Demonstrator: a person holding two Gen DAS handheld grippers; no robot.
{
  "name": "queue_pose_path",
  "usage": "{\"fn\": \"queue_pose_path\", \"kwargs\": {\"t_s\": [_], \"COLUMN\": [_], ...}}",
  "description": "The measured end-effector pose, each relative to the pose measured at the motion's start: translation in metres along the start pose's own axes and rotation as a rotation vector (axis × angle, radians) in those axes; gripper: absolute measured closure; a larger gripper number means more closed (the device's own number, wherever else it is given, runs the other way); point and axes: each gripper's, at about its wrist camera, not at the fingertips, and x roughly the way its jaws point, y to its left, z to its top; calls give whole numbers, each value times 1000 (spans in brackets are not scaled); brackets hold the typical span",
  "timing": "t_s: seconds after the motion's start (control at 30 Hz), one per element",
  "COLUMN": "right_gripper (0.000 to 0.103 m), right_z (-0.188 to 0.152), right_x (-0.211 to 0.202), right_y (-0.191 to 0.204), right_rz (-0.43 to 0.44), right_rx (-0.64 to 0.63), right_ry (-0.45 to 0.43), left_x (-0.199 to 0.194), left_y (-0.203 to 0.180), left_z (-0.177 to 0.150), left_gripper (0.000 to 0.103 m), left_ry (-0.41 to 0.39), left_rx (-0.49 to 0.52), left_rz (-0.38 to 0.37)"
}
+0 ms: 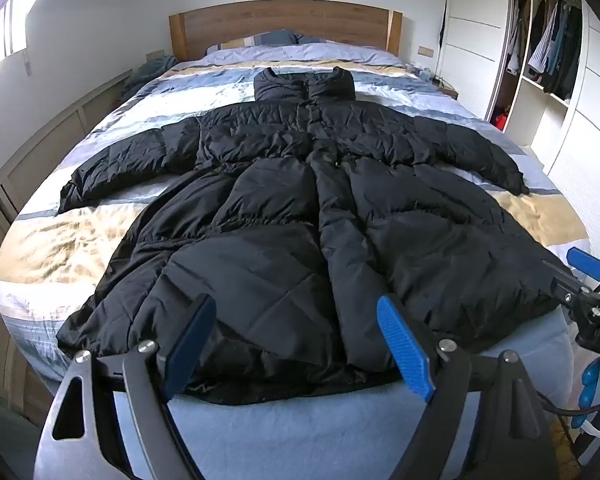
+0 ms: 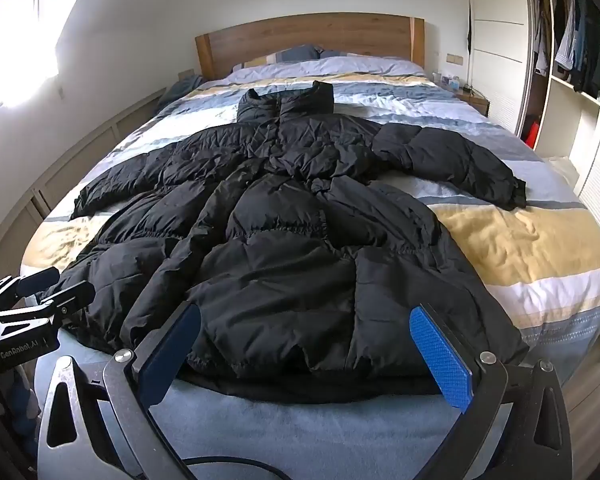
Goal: Fold large clothes
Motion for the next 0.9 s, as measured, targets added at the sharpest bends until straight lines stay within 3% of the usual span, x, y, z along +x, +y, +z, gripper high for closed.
{"fn": "queue_pose_path", "kwargs": {"t_s": [0.17, 0.33, 0.6, 0.67, 0.77, 0.9], "right_gripper": [0, 0, 0, 0, 0, 0], "right_z": [13, 53, 163, 194, 235, 274], "right_x": [-3, -7, -21, -23, -20, 6], "right_y": [-1, -9, -30, -36, -48, -71], "right_rz": [-11, -36, -47, -57, -87, -105], "right_rx": [-4, -18, 18, 31, 56, 125], "right_ry": [-4, -49, -217, -270, -339, -358], "left_x": [-1, -5, -32, -18, -9, 23], "left_y": [-2, 23, 59, 72, 89, 100], "left_z": [17, 55, 173, 202, 244, 281], "left_gripper": [20, 20, 20, 20, 20, 20], "left_ry": [-5, -41, -231, -206, -234, -238], "left_rx": [-4, 7, 31, 3, -46, -81], "left_rz": [8, 36, 140, 130, 157, 186]}}
